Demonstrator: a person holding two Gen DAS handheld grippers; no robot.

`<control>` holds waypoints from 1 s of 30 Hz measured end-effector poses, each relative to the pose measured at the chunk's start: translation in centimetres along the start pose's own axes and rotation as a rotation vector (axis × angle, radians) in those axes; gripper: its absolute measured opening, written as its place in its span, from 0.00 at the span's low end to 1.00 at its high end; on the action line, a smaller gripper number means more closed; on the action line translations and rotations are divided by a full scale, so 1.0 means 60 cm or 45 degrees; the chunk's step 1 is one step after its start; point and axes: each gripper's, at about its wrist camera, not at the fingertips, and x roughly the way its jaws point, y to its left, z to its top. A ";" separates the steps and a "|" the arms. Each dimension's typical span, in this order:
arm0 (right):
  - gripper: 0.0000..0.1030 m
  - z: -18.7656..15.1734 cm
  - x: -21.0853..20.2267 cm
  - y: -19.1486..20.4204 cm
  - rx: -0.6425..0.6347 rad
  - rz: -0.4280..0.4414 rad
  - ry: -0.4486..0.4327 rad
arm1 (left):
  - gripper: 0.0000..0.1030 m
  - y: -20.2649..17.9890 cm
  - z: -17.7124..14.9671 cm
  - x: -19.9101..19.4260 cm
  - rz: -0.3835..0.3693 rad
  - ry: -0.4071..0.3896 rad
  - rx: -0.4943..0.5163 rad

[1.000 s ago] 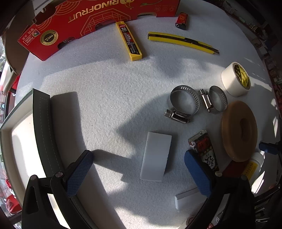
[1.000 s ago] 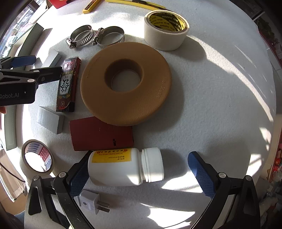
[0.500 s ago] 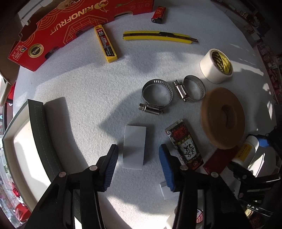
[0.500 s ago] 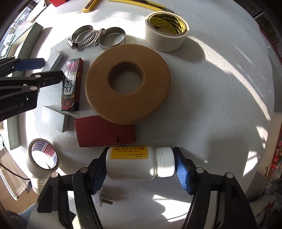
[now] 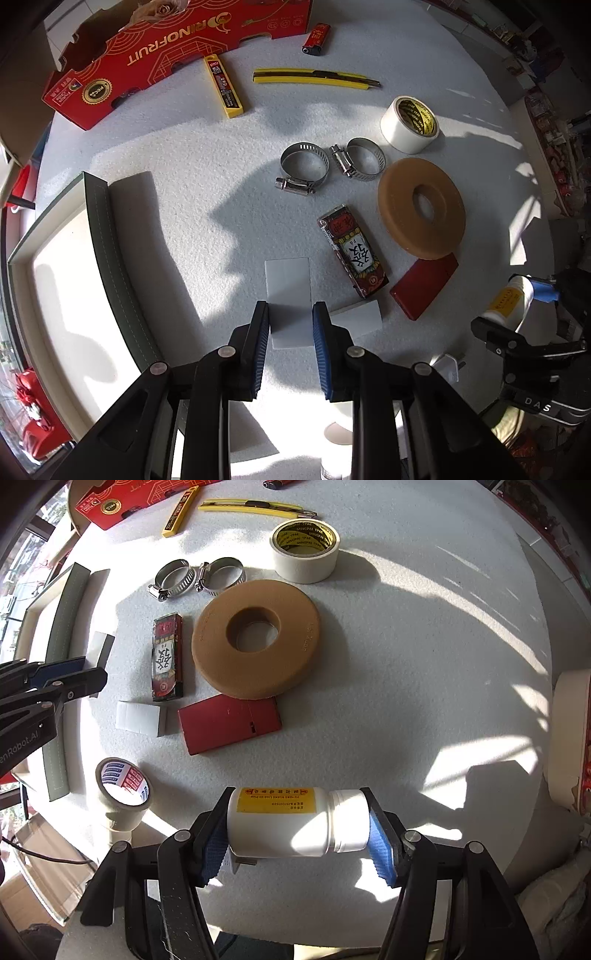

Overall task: Organize rigid objects
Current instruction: 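Carry the white block and white bottle with both tools into the white tray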

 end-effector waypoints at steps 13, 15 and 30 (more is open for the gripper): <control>0.63 -0.048 -0.077 0.021 0.164 0.078 -0.043 | 0.25 0.030 0.020 -0.034 -0.108 -0.019 0.067; 0.63 -0.039 -0.077 0.038 0.212 0.117 -0.041 | 0.25 0.035 0.021 -0.044 -0.123 -0.027 0.091; 0.63 -0.018 -0.080 0.089 0.078 0.045 -0.104 | 0.25 0.077 0.000 -0.041 -0.165 -0.196 -0.078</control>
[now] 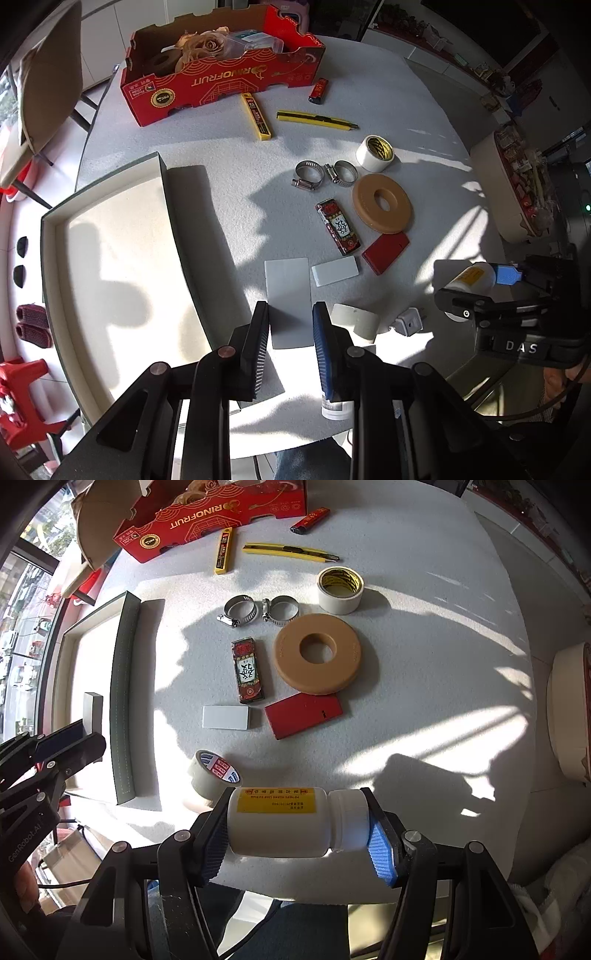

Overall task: Organize rigid objects
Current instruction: 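Carry the white block and white bottle with both tools into the white tray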

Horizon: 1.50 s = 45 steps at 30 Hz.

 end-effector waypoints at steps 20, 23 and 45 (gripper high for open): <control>0.64 0.069 0.008 0.249 -0.514 -0.004 0.013 | 0.25 0.193 -0.078 -0.074 0.134 -0.098 -0.457; 0.64 0.072 0.013 0.287 -0.589 0.012 0.015 | 0.25 0.220 -0.095 -0.080 0.168 -0.095 -0.530; 0.64 0.183 0.069 0.400 -0.644 0.046 -0.010 | 0.25 0.314 -0.074 -0.053 0.303 -0.053 -0.715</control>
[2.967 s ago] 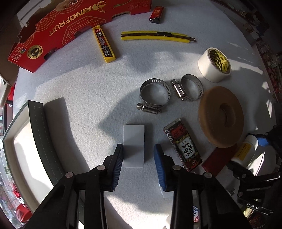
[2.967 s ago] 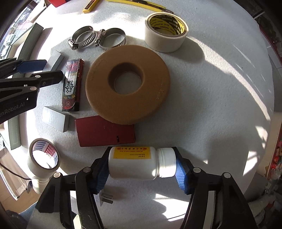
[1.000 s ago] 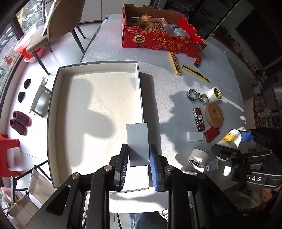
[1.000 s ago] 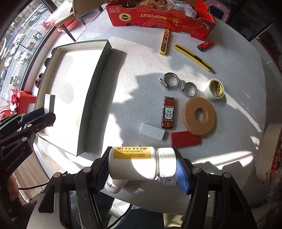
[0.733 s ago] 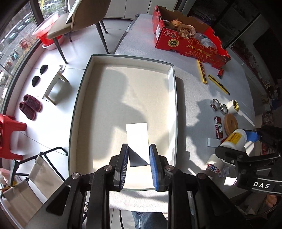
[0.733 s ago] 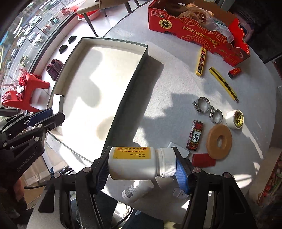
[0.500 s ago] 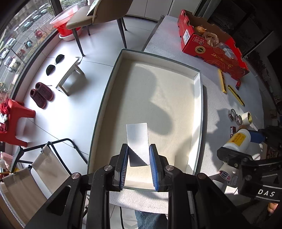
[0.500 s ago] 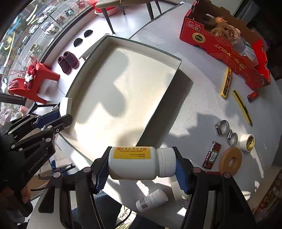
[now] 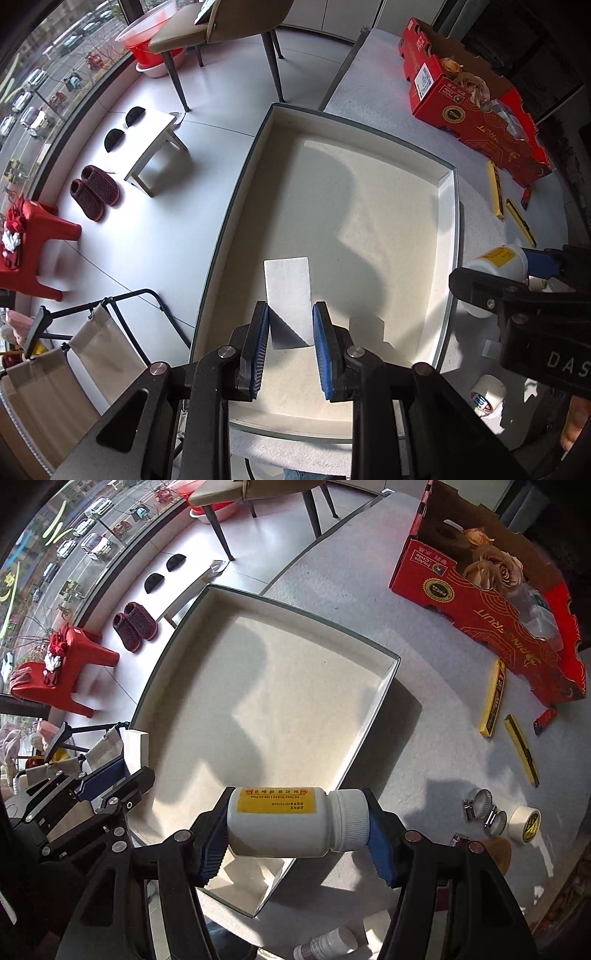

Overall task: Organize rigid objects
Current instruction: 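Carry the white block and white bottle with both tools into the white tray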

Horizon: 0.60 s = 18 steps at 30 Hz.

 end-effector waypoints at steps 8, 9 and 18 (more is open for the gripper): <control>0.64 0.027 0.025 -0.021 0.049 -0.003 -0.005 | 0.25 -0.019 0.035 0.031 0.007 0.023 0.002; 0.64 0.030 0.028 -0.022 0.053 -0.005 -0.008 | 0.25 -0.019 0.036 0.035 0.011 0.028 0.000; 0.64 0.045 0.050 -0.013 0.012 -0.043 -0.017 | 0.25 -0.024 0.045 0.065 0.033 0.063 0.005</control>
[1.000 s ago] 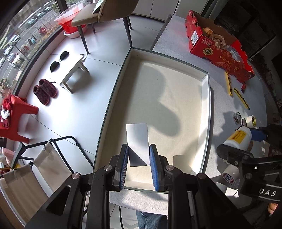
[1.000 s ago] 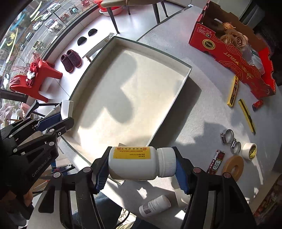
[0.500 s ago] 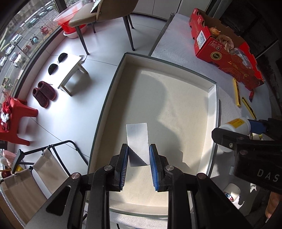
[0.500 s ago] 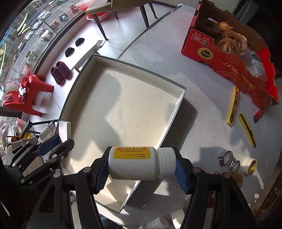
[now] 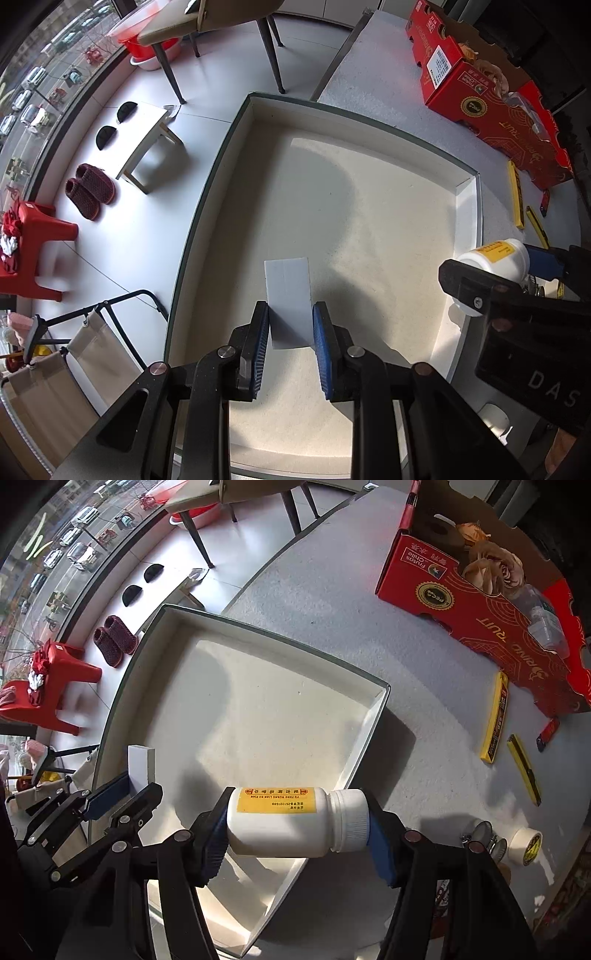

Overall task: Organize rigid objects
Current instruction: 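Carry the white block and white bottle with both tools into the white tray, then open the left tool releasing the block while the right tool releases the bottle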

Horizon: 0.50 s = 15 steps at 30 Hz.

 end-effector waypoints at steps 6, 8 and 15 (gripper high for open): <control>0.64 0.004 0.013 0.004 -0.005 0.012 0.001 | 0.28 -0.005 -0.001 0.009 0.021 -0.004 0.019; 0.64 0.005 0.015 0.005 -0.009 0.007 -0.003 | 0.43 -0.003 -0.002 0.011 0.031 -0.009 0.009; 0.87 -0.002 0.008 0.001 0.000 0.010 -0.012 | 0.82 0.005 -0.009 0.003 0.049 -0.039 0.005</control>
